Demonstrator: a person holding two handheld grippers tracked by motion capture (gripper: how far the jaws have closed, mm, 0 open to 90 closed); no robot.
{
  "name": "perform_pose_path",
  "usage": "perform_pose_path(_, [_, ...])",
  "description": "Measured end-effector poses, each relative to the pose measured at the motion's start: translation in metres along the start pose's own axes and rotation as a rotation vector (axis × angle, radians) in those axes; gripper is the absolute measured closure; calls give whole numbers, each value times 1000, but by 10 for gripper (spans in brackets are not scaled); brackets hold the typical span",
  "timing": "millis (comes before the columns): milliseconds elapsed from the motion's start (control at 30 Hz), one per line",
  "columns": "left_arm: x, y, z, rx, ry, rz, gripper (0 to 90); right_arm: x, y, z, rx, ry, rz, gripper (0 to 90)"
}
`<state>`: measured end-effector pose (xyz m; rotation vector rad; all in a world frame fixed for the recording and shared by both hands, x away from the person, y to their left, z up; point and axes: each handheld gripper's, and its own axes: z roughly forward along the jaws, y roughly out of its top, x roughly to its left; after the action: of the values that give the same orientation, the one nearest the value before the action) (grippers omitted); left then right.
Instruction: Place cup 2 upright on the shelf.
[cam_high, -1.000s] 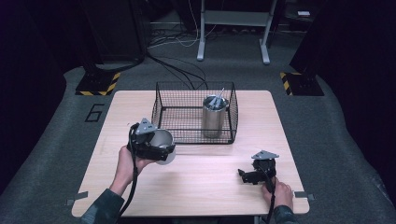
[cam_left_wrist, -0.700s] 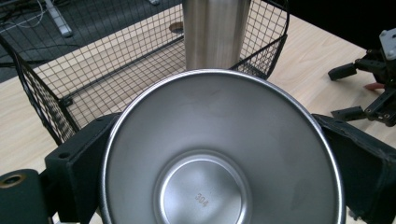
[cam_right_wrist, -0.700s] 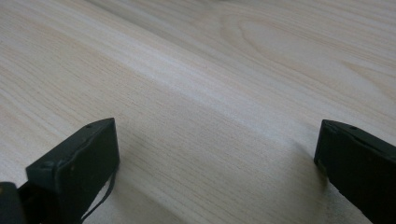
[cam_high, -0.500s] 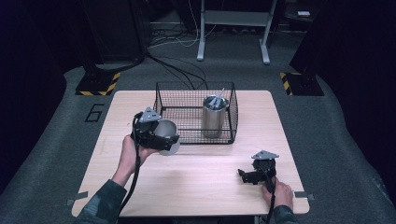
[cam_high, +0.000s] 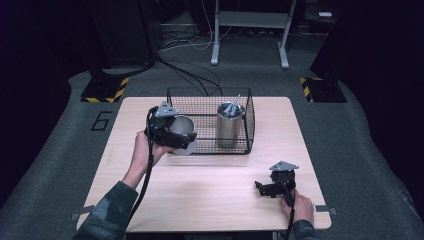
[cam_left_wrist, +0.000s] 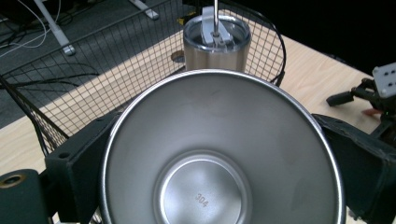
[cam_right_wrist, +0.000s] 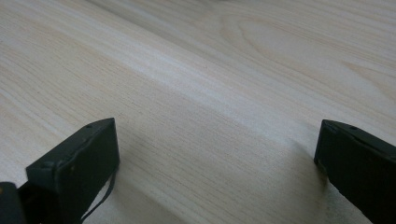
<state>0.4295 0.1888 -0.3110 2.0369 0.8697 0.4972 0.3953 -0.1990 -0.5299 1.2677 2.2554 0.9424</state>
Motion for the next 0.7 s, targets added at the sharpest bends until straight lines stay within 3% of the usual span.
perform_pose_path(267, [8, 18, 5, 2, 12, 12, 66, 0, 0, 0, 0, 1, 1, 0])
perform_pose_path(700, [26, 30, 35, 33, 36, -9, 65, 0, 0, 0, 0, 0, 1, 0])
